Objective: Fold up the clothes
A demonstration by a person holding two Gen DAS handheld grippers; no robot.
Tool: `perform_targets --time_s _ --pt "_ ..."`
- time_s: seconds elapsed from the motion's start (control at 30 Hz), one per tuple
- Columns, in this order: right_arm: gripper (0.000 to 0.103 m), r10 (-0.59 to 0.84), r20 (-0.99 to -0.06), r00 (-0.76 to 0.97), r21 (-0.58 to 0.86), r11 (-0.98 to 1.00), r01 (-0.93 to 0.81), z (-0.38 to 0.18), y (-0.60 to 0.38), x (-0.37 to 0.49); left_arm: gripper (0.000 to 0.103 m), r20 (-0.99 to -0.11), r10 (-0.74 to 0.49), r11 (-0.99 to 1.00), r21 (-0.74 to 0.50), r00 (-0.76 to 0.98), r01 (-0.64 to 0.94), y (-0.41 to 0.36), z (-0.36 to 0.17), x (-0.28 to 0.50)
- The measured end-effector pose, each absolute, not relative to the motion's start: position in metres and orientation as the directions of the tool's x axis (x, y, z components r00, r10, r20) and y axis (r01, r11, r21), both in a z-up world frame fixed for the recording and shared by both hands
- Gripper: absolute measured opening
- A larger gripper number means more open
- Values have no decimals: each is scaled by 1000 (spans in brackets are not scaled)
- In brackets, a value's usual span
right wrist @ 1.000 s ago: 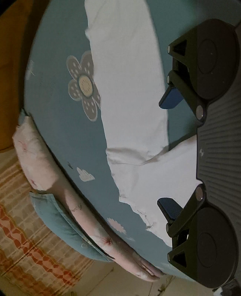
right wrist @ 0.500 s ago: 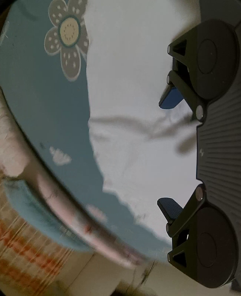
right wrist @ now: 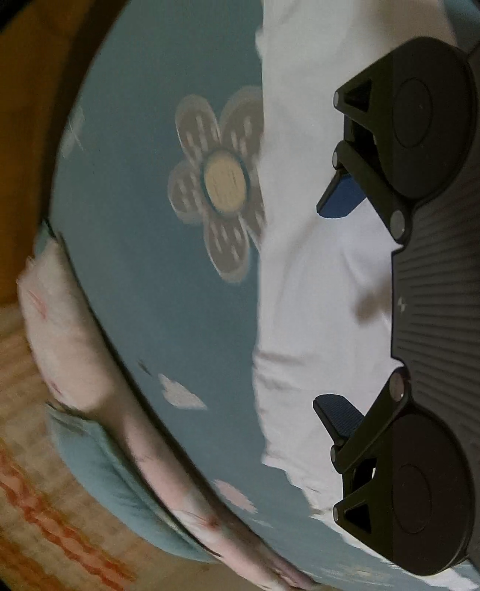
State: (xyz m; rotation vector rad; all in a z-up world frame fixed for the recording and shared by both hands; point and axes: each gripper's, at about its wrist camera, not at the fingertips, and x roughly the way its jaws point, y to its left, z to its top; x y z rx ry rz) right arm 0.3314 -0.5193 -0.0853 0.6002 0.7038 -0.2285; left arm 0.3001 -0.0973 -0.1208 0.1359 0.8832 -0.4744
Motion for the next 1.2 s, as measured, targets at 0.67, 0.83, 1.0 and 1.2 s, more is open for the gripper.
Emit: perform_targets --time_s 0.67,0.83,1.0,1.2 --pt "64 -513 -686 515 195 552 810 -107 -673 154 102 -760 -341 884 -59 553 464 -100 -123 300" --pt "59 -507 -685 522 96 648 755 -105 -662 170 102 -754 -343 881 -51 560 470 -100 -124 300" --pt "18 -482 -692 537 69 696 714 -98 -659 187 102 -752 -342 880 -47 563 472 -101 -124 300" --pt "17 -536 -665 521 43 668 742 -93 -666 201 102 -751 -345 878 -47 563 476 -101 -125 300"
